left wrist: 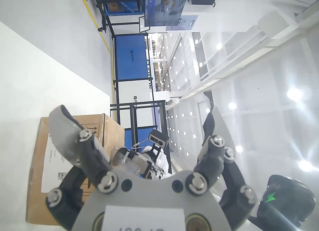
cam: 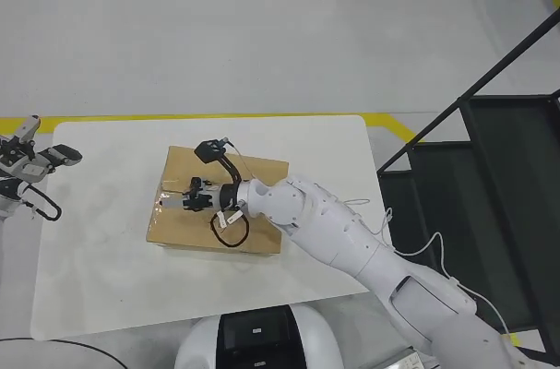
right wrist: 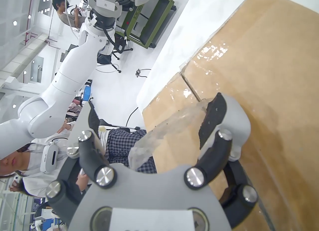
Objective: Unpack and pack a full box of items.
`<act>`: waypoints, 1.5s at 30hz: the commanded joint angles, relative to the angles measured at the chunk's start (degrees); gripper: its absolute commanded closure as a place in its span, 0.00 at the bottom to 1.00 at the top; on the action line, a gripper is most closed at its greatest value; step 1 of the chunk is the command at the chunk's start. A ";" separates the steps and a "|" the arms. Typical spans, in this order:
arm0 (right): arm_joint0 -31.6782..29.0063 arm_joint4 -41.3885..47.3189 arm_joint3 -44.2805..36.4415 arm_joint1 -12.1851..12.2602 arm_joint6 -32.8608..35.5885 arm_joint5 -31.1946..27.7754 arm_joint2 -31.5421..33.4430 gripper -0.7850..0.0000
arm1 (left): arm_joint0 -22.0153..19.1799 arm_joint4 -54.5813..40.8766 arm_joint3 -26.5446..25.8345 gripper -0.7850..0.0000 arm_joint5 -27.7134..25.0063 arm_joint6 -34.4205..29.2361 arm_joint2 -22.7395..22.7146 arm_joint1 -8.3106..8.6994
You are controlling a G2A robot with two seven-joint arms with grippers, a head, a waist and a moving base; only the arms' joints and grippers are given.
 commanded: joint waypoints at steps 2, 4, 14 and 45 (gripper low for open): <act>0.00 -0.01 -0.01 0.00 -0.01 0.03 -0.01 0.00 | 0.00 0.00 0.00 0.00 0.00 0.01 0.00 0.00; 0.00 -0.01 -0.01 0.00 -0.01 0.03 -0.01 0.00 | 0.00 0.00 0.00 0.00 0.00 0.01 0.00 0.00; -0.87 4.56 -0.19 -0.39 -0.11 -1.27 0.85 0.00 | 0.00 0.00 0.00 0.00 0.00 0.01 0.00 0.00; 12.80 20.92 28.15 -15.58 3.74 -11.49 -8.05 0.00 | 0.00 0.00 0.00 0.00 0.00 0.01 0.00 0.00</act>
